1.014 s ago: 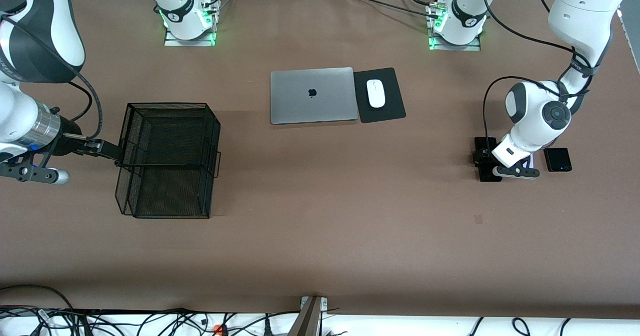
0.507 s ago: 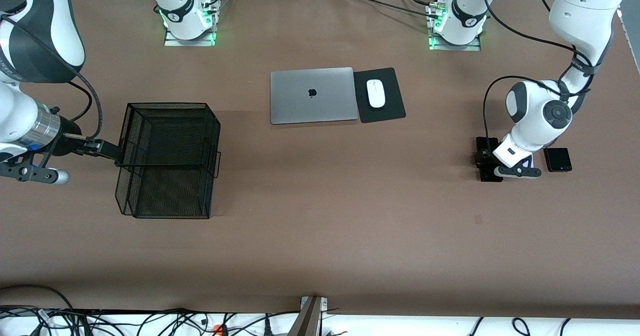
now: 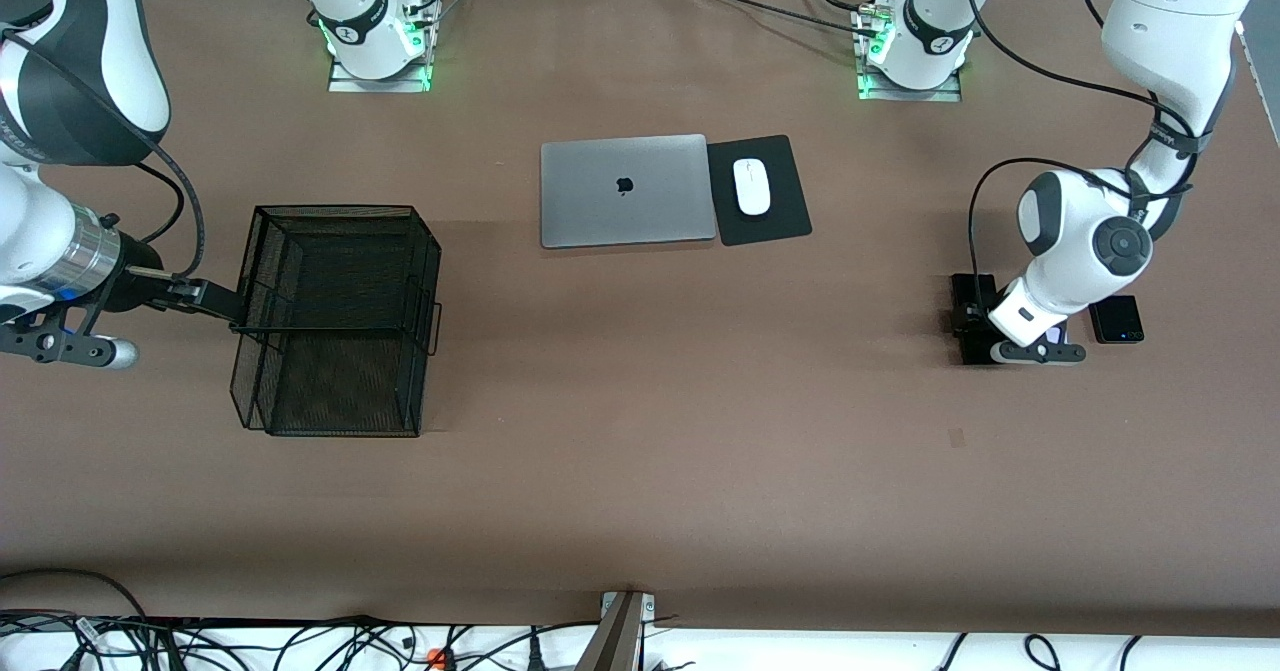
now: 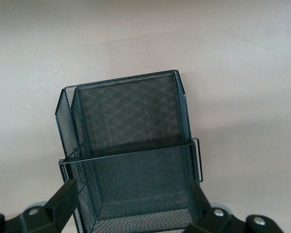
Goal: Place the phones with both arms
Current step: 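Lift the black slab phone with the left gripper, then carry the slab beside the laptop and release it with the left gripper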
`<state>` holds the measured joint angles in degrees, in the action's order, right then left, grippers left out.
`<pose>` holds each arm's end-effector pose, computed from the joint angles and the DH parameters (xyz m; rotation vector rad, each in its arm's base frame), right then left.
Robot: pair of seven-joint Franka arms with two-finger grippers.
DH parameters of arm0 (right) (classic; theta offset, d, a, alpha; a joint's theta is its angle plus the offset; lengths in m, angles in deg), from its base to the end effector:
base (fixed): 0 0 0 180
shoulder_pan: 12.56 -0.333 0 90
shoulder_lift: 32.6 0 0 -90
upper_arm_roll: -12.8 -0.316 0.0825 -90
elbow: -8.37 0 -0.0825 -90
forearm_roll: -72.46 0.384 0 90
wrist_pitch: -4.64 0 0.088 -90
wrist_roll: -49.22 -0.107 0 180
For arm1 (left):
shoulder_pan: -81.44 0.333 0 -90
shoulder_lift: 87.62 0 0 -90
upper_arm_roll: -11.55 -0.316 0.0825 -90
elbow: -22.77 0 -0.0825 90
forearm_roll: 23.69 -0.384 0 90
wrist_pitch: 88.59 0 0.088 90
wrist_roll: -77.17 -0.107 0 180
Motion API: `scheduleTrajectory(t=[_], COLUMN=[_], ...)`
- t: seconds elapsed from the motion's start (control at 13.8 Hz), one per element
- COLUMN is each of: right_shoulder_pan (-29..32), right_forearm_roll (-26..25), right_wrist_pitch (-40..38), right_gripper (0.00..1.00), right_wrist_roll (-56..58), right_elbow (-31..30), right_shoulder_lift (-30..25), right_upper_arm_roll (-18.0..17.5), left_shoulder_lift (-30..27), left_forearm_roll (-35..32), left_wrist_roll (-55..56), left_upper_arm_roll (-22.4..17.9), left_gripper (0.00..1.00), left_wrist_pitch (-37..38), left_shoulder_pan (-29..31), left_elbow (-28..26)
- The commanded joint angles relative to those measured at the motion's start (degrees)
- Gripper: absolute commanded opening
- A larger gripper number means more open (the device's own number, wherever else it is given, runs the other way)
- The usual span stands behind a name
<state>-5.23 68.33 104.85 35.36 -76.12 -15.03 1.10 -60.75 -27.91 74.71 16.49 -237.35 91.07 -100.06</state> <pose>0.6500 0.0266 0.5034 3.1179 -0.2506 -0.0377 0.5661 0.0443 0.1802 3.1393 -0.0241 -0.0213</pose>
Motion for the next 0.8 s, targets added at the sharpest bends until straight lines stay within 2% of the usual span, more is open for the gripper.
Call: scheduleTrajectory(t=[0.0, 0.29, 0.72], right_shoulder_pan=[0.14, 0.14, 0.22], right_forearm_roll=[1.05, 1.05, 1.05], right_wrist_pitch=[-0.28, -0.19, -0.28], right_gripper=[1.0, 1.0, 1.0], right_wrist_roll=[-0.12, -0.12, -0.12], right_elbow=[1.09, 1.09, 1.09], right_shoulder_lift=[0.27, 0.36, 0.27], right_upper_arm_roll=[-0.16, -0.16, -0.16], left_shoulder_lift=[0.02, 1.16, 6.34], left_forearm_roll=[-0.88, -0.09, 0.0], left_wrist_roll=[3.33, 10.61, 28.36], left_upper_arm_roll=[0.24, 0.33, 0.33], left_gripper=[0.0, 0.0, 0.0], left_wrist_pitch=[5.31, 8.04, 8.05], left_shoulder_pan=[-1.72, -8.03, -24.45], left_elbow=[3.99, 8.65, 15.68])
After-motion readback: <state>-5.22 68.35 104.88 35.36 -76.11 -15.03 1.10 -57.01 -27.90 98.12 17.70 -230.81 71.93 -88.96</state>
